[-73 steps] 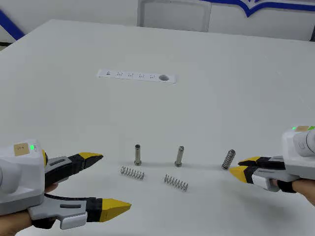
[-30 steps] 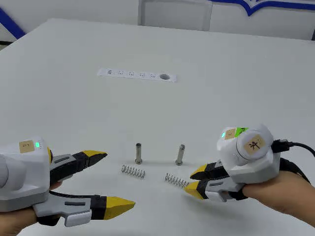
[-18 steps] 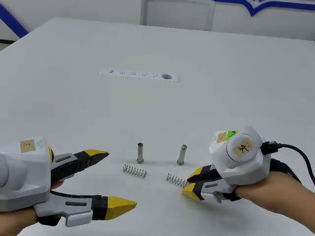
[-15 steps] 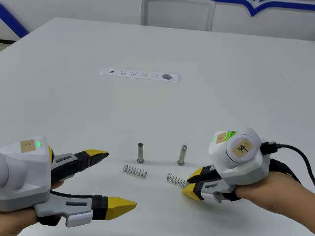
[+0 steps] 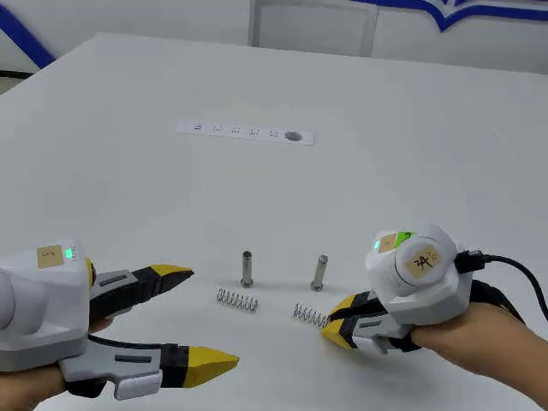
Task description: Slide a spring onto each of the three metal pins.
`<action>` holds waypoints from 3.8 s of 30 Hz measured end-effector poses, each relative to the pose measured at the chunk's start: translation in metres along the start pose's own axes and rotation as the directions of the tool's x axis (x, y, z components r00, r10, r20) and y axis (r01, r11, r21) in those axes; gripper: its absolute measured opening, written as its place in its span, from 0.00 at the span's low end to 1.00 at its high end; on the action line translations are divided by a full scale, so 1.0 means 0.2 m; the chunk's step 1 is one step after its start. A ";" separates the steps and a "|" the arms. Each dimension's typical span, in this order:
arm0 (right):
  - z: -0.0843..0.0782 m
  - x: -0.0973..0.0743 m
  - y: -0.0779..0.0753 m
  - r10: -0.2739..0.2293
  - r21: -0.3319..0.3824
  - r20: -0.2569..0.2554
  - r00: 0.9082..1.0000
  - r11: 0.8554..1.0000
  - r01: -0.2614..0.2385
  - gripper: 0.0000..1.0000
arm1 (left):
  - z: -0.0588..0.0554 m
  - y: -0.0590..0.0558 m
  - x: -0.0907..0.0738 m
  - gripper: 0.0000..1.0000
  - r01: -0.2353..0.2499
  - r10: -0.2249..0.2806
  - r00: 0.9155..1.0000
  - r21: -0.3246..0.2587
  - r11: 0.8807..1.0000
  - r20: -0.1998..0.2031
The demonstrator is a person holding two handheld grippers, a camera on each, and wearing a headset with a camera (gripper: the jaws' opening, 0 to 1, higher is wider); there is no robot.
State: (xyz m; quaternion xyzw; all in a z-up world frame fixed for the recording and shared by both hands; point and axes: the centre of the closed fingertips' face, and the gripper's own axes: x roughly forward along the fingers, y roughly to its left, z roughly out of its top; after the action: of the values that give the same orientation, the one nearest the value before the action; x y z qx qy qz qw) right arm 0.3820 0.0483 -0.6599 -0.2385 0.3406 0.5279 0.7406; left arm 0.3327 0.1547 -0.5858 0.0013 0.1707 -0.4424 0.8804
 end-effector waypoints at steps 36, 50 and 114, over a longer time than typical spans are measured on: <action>0.27 -0.22 0.29 0.125 -0.228 0.045 0.991 0.967 -0.111 0.11 | 0.04 -0.20 0.18 0.45 0.260 -0.248 0.963 0.136 0.956 -0.104; 0.26 -0.24 0.36 0.178 -0.314 0.025 0.984 0.936 -0.161 0.11 | 0.04 -0.28 0.20 0.27 0.333 -0.317 0.941 0.162 0.929 -0.121; 0.38 -0.34 0.45 0.275 -0.286 0.050 0.960 0.925 -0.250 0.12 | 0.07 -0.35 0.22 0.10 0.368 -0.356 0.930 0.225 0.902 -0.094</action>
State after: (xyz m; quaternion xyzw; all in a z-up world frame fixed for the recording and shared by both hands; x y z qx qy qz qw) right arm 0.3019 0.0910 -0.5581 -0.2679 0.2591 0.6749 0.6369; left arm 0.3059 0.0751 -0.5755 0.0864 0.1359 -0.6152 0.7718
